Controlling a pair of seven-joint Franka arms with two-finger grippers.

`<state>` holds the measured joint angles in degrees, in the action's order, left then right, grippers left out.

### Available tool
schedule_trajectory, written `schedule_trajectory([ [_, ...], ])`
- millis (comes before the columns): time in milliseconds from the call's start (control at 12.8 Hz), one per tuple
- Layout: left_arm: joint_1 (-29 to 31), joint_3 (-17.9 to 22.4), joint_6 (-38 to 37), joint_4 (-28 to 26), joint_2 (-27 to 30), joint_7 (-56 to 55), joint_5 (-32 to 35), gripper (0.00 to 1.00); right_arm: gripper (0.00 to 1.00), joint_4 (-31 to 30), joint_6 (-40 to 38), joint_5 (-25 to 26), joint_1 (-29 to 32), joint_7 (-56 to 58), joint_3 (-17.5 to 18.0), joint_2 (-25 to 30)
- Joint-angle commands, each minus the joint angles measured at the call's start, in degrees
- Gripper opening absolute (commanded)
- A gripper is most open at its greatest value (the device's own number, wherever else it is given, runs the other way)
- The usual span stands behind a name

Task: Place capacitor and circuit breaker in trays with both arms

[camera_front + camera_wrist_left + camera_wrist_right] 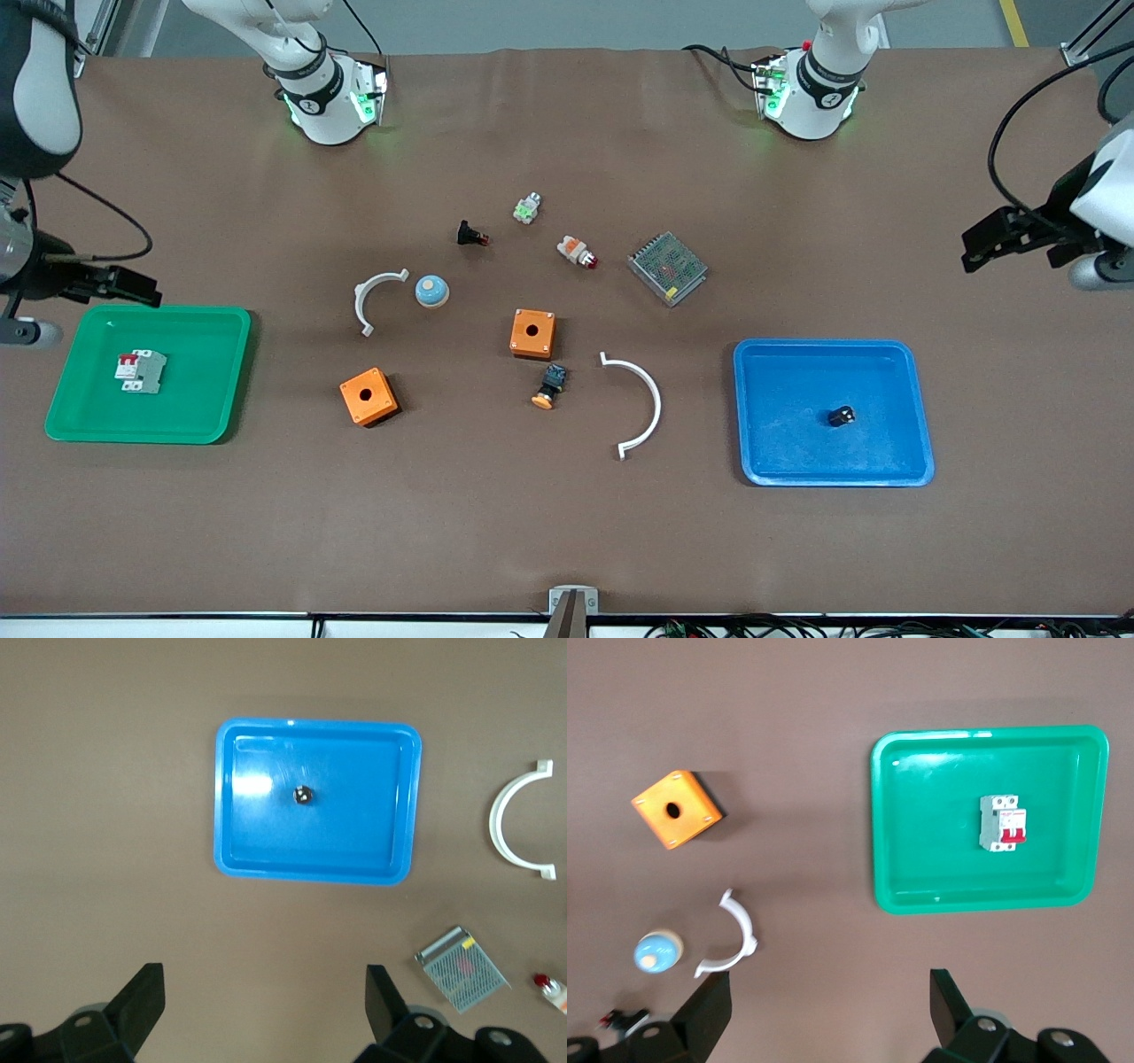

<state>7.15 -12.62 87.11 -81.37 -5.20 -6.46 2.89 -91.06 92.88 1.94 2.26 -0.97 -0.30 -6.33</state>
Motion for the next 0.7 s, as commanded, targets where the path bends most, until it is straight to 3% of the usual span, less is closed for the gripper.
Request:
schedule_trajectory([
  [0,-3.5,3.7,-0.4,-4.5,3.8,1.6,-1.8,1.00,0.99,-1.1,-2.2,0.0,-1.2,-1.0,-0.2,5.9],
  [312,-10.3,11.1,0.7,-9.8,7.9,1.7,-3.9,1.00,1.00,0.6,-6.8,-0.2,-1.3,-1.0,-0.6,9.5],
  [468,-11.2,11.3,3.2,-13.8,10.8,1.7,-3.8,1.00,1.00,0.8,-6.9,-0.7,-1.4,-1.0,-0.7,10.2],
  [624,-10.8,11.2,3.8,-14.2,11.2,1.7,-3.3,1.00,1.00,1.8,-7.6,-1.9,-1.0,-0.9,-0.8,10.2],
])
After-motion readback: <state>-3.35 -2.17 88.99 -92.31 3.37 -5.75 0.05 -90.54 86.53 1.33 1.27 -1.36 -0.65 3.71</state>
